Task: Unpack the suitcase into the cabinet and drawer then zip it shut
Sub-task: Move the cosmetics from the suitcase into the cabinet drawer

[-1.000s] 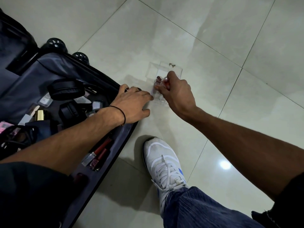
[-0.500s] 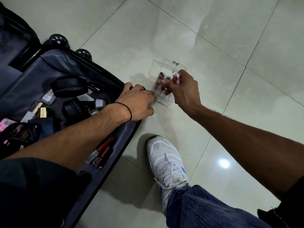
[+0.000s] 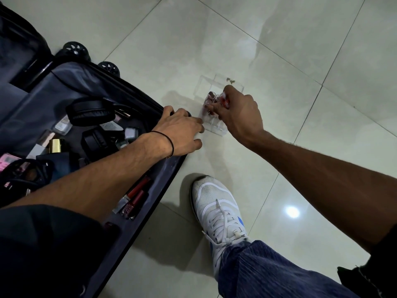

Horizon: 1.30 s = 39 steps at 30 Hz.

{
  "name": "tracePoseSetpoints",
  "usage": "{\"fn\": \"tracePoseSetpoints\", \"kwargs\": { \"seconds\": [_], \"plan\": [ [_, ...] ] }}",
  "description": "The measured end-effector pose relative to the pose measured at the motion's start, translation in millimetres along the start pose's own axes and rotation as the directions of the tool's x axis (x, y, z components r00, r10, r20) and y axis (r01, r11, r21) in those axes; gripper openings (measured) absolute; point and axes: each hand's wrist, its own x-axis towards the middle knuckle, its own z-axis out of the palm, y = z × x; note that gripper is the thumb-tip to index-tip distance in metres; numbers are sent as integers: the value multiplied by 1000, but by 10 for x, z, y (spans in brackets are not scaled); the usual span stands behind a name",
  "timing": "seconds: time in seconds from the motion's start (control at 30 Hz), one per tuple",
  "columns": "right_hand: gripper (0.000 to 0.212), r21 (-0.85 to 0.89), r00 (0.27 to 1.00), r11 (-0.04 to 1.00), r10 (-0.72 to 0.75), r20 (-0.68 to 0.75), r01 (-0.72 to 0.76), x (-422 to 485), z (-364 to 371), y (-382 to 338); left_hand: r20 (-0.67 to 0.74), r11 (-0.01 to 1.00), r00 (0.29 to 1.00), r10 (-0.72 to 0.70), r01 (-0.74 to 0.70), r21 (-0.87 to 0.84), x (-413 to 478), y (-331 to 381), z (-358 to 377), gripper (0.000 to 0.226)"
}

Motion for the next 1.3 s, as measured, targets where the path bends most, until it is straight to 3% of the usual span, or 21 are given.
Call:
{"fn": "tracePoseSetpoints", "kwargs": {
  "seconds": [0.47, 0.57, 0.67, 0.77, 0.83, 0.93, 1.07, 1.2, 1.3],
  "plan": [
    [42, -8, 993, 998, 67, 97, -66, 45, 50, 41, -14, 1000, 1000, 12, -11, 12, 9, -7, 0, 35],
    [45, 220, 989, 965, 142, 32, -146, 29, -36, 18, -13, 1000, 1000, 9, -9, 5, 8, -6, 4, 33],
    [42, 449, 953, 863, 293, -71, -232, 7, -134, 42, -17, 1000, 1000, 4, -4, 0, -6, 9, -16, 34],
    [32, 652, 887, 669, 462, 11, -357, -49, -161, 148, -2, 1000, 1000, -3, 3, -4, -21, 26, -39, 38],
    [27, 690, 890, 624, 452, 63, -366, -137, -147, 205, 1, 1000, 1000, -6, 6, 0, -24, 30, -43, 39],
    [27, 640, 936, 720, 351, -3, -268, -270, -129, 241, 5, 1000, 1000, -16, 16, 0, -22, 33, -44, 39],
    [7, 578, 962, 799, 262, -83, -168, -320, -120, 286, 2, 1000, 1000, -20, 20, 6, -24, 42, -45, 39],
    [15, 482, 982, 871, 161, -98, -95, -310, -101, 258, 0, 1000, 1000, -17, 17, 23, -21, 44, -43, 37],
    [10, 334, 991, 942, 74, -112, -32, -268, -70, 244, 0, 1000, 1000, -15, 15, 23, -24, 40, -40, 36]
  ]
}}
